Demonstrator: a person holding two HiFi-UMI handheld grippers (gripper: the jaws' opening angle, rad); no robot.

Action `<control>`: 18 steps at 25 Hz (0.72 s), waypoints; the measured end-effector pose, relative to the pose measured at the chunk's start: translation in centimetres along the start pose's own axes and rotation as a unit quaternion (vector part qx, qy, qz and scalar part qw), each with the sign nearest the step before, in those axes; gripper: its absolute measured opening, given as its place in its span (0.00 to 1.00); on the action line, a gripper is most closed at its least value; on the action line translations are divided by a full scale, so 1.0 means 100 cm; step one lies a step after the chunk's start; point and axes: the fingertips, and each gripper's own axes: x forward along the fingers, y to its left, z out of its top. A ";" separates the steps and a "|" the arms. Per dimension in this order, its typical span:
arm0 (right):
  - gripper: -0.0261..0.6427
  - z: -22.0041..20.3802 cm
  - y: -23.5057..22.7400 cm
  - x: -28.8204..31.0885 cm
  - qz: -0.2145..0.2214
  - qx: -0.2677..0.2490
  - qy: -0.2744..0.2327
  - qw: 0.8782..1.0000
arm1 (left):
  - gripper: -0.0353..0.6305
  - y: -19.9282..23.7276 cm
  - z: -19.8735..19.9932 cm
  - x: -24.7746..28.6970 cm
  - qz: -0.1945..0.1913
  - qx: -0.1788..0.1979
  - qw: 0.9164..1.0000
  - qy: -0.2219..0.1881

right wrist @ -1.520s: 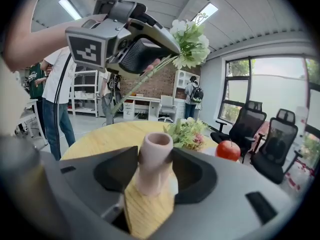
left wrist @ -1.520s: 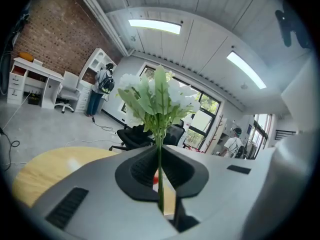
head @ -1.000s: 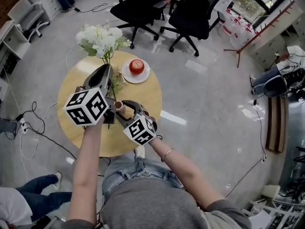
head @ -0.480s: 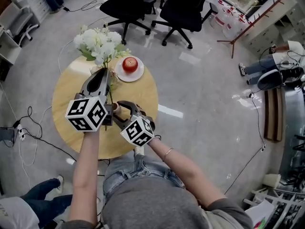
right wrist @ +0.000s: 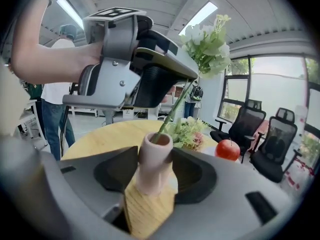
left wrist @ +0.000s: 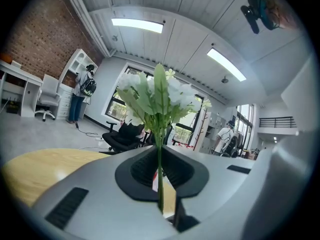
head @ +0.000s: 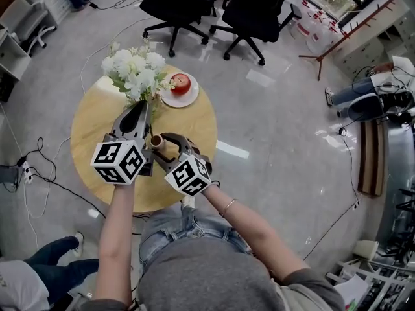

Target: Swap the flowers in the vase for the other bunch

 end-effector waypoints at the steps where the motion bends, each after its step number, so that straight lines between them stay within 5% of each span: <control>1: 0.37 -0.002 0.001 0.000 0.000 -0.001 0.000 1.000 | 0.10 0.000 -0.004 -0.002 0.002 0.001 1.000 0.002; 18: 0.37 0.000 -0.002 -0.002 0.009 -0.005 -0.003 1.000 | 0.10 -0.003 -0.036 -0.026 0.035 0.005 0.998 0.049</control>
